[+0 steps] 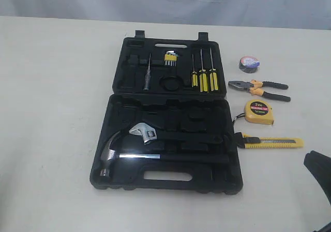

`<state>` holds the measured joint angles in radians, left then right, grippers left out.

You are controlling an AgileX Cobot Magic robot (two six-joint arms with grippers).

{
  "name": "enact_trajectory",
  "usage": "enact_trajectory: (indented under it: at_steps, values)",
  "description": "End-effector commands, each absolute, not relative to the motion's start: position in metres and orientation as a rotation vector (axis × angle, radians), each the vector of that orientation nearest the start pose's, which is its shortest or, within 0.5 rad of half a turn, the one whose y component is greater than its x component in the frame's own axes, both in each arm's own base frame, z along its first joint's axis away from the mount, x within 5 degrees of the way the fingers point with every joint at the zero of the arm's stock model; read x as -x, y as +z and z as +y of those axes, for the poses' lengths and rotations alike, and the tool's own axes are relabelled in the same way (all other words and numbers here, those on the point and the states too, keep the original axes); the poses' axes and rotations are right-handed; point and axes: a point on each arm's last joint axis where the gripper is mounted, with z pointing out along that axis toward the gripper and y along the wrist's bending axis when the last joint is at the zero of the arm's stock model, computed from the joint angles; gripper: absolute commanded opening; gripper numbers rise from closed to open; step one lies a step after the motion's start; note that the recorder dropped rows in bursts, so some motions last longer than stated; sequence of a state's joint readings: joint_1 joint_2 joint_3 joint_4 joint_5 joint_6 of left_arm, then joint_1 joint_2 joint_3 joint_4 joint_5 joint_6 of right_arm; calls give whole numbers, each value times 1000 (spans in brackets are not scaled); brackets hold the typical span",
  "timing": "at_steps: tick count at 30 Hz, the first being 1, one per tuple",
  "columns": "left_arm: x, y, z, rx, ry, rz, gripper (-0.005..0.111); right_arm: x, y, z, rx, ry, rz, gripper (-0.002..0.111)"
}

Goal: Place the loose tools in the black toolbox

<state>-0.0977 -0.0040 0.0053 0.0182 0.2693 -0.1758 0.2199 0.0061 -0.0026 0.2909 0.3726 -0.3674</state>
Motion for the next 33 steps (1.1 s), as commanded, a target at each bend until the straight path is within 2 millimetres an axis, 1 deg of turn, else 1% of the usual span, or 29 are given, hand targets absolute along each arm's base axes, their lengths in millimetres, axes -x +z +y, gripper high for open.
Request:
enact_trajectory:
  at_steps: [1, 11, 14, 17, 20, 29, 30, 33]
  values:
    - [-55, 189, -5, 49, -182, 1756, 0, -50, 182, 20, 359, 172, 1801, -1]
    - [-55, 189, -5, 49, -182, 1756, 0, -50, 182, 20, 368, 162, 1795, -1]
    - [-55, 189, -5, 49, -182, 1756, 0, -52, 189, 19, 343, 141, 1718, -1]
    - [-55, 189, -5, 49, -182, 1756, 0, -54, 201, 15, 287, 114, 1588, -1]
    - [-55, 189, -5, 49, -182, 1756, 0, -55, 209, 13, 255, 99, 1511, -1]
    - [-55, 189, -5, 49, -182, 1756, 0, -55, 213, 12, 225, 102, 1467, -1]
    - [-55, 189, -5, 49, -182, 1756, 0, -55, 214, 12, 197, 125, 1461, -1]
    - [-55, 189, -5, 49, -182, 1756, 0, -55, 215, 11, 13, 317, 1467, -1]
